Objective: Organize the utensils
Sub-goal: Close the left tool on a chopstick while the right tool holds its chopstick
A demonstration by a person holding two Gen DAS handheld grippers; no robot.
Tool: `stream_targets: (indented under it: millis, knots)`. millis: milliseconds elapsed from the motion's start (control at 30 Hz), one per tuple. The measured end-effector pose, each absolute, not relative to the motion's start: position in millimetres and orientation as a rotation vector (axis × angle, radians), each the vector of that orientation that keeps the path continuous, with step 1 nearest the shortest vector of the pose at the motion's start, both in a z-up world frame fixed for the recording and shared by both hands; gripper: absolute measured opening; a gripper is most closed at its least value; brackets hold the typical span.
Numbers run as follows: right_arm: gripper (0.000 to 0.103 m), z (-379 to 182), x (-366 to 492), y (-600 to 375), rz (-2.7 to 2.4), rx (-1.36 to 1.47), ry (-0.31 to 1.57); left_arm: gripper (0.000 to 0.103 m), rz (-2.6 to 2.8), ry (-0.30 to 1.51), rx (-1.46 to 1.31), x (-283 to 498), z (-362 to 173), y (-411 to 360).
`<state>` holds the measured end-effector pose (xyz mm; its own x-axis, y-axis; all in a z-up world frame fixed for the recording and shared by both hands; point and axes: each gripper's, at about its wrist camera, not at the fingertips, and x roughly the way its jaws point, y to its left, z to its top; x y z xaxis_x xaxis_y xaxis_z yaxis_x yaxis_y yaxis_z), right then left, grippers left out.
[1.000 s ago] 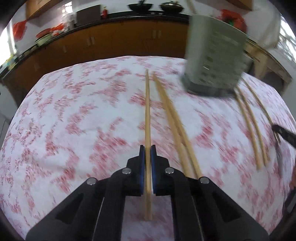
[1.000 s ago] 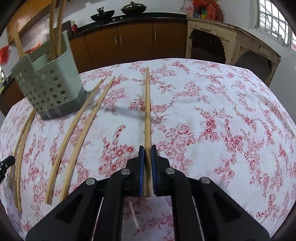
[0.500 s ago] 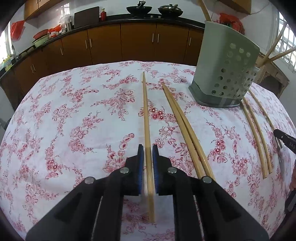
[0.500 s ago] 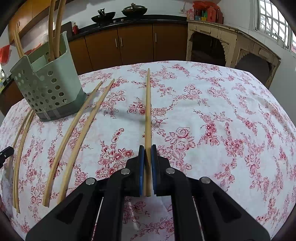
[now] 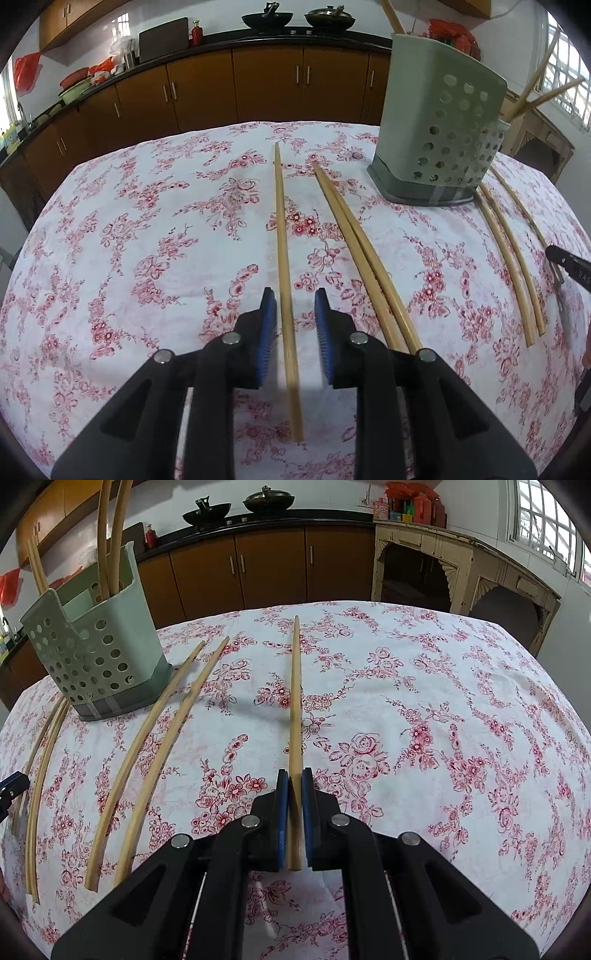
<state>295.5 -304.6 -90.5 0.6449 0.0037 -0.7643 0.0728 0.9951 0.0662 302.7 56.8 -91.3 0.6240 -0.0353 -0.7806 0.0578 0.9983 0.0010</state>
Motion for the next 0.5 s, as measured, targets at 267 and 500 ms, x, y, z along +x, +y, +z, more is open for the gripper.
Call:
stream_targets:
  millis: [267, 500]
  knots:
    - [0.008, -90, 295, -305, -0.036, 0.101, 0.87, 0.026, -0.06, 0.897, 0.02, 288, -92, 61]
    - [0.008, -91, 292, -307, -0.026, 0.124, 0.868, 0.008, -0.047, 0.896, -0.005, 287, -91, 66]
